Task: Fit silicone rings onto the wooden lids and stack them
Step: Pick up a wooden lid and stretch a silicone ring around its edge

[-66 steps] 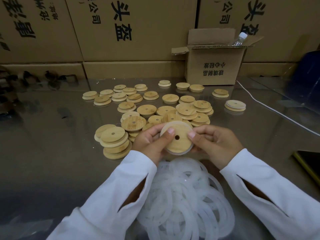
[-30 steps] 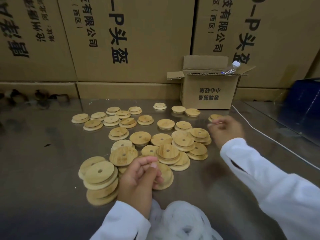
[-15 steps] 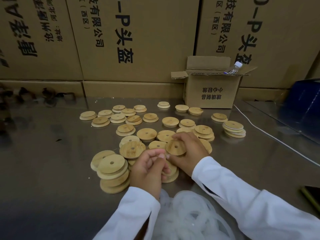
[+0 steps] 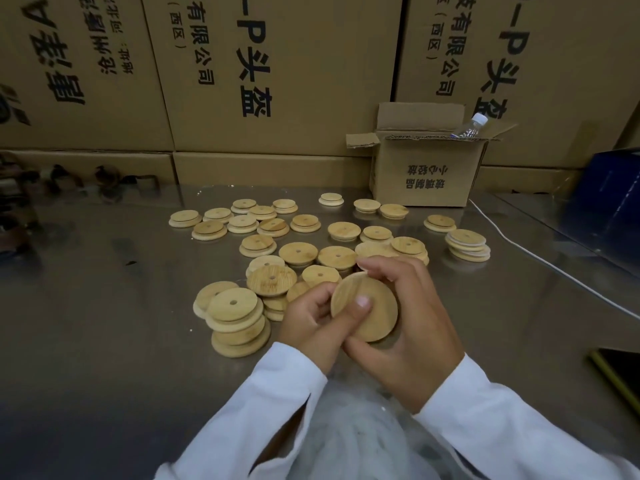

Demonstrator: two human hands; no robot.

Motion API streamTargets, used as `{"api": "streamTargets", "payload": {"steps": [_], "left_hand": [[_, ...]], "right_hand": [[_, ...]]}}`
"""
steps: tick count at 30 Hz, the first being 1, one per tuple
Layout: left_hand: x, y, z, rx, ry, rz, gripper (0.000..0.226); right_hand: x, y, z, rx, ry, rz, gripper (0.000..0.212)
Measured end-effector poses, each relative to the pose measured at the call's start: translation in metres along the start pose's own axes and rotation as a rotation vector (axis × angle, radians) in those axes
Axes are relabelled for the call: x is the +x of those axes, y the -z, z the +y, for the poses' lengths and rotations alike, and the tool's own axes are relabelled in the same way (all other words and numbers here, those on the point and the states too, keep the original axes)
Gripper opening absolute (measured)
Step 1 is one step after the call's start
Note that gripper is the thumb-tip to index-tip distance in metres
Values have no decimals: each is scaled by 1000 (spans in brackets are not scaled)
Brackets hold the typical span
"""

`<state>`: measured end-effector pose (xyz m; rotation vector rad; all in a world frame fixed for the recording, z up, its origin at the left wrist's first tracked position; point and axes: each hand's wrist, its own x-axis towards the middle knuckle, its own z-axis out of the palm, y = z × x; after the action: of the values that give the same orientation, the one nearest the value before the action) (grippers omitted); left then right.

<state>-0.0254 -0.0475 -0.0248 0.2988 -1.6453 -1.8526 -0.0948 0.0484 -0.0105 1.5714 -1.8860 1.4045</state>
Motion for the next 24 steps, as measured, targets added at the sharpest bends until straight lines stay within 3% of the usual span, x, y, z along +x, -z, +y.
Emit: {"api": "streamTargets", "payload": {"steps": [4, 9, 12, 15, 24], "left_hand": [[1, 7, -5, 29, -6, 57, 27], [6, 12, -5, -149, 74, 135, 26], [8, 12, -4, -288, 120, 177, 21], [9, 12, -5, -285, 141, 214, 7], [8, 12, -7, -255, 151, 230, 9]], "right_hand": [[-5, 16, 8, 48, -172, -111, 80], [-8, 30, 34, -10, -333, -307, 30], [-12, 29, 44, -37, -403, -416, 19], [-15, 25, 48, -139, -356, -545, 13], [-15, 24, 45, 38, -394, -461, 21]]}}
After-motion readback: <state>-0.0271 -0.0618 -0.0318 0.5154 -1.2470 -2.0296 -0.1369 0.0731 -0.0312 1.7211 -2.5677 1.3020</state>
